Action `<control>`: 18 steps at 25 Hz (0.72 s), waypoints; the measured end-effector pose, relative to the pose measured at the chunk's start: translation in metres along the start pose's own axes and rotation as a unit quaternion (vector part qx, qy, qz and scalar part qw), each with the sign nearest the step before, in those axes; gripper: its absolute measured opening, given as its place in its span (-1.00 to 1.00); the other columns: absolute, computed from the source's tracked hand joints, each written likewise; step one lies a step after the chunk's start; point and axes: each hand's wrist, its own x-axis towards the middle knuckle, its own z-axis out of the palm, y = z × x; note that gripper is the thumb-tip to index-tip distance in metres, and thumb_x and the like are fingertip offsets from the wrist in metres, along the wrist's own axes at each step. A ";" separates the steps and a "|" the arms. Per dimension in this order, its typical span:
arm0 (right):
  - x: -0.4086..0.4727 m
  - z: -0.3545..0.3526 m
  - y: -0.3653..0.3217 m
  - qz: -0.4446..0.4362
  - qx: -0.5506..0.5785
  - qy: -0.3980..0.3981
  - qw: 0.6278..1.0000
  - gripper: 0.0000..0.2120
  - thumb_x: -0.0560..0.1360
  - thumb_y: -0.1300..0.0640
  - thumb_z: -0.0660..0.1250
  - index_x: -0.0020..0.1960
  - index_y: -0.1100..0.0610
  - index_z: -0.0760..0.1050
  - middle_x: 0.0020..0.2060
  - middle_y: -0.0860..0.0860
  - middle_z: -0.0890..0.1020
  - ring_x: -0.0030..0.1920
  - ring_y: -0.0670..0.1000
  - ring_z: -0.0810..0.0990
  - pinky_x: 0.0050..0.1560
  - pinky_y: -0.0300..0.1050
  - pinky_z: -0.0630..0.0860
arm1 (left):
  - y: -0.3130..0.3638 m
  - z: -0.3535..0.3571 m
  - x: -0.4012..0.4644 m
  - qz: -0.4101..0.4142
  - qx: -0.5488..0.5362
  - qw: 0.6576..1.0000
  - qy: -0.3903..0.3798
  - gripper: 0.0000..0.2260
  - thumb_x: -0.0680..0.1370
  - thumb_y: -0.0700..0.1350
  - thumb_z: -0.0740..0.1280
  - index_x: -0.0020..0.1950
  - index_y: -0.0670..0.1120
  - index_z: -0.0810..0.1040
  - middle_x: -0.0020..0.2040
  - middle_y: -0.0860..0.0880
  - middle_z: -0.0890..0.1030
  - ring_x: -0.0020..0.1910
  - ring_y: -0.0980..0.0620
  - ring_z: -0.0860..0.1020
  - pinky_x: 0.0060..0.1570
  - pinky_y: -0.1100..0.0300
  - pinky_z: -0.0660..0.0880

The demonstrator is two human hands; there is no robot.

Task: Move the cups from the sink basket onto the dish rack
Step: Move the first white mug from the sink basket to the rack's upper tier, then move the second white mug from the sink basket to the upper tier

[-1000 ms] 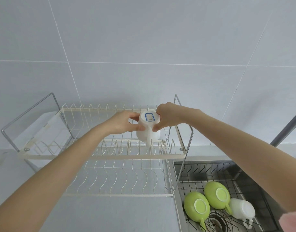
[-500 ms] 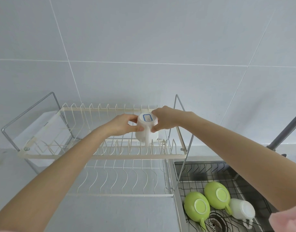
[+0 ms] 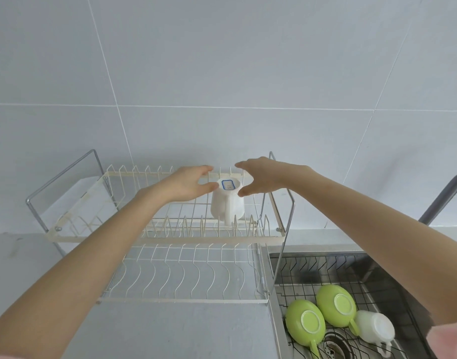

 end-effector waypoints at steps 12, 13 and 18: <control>-0.118 -0.007 0.049 -0.039 -0.021 0.146 0.988 -0.31 0.53 -0.06 0.23 0.52 0.10 -0.01 0.52 0.05 0.14 0.54 0.05 0.01 0.49 -0.09 0.00 | 0.105 -0.002 -0.072 0.087 0.248 0.956 0.131 -0.44 0.55 0.11 0.08 0.49 -0.05 0.01 0.54 -0.08 0.07 0.52 -0.08 0.04 0.46 -0.03 0.08; -0.126 -0.002 0.058 -0.035 -0.022 0.150 0.988 -0.31 0.53 -0.07 0.22 0.52 0.09 -0.02 0.53 0.05 0.13 0.54 0.05 -0.02 0.50 -0.08 -0.02 | 0.114 0.004 -0.074 0.090 0.253 0.954 0.133 -0.43 0.55 0.11 0.08 0.49 -0.05 0.00 0.55 -0.07 0.06 0.52 -0.08 0.03 0.46 -0.04 0.07; -0.164 0.024 0.112 -0.012 0.000 0.160 0.987 -0.34 0.53 -0.06 0.22 0.52 0.06 0.01 0.52 0.04 0.17 0.54 0.05 -0.01 0.50 -0.06 0.01 | 0.163 0.043 -0.077 0.104 0.218 0.961 0.133 -0.44 0.55 0.10 0.09 0.49 -0.05 0.01 0.55 -0.07 0.07 0.52 -0.07 0.04 0.46 -0.02 0.06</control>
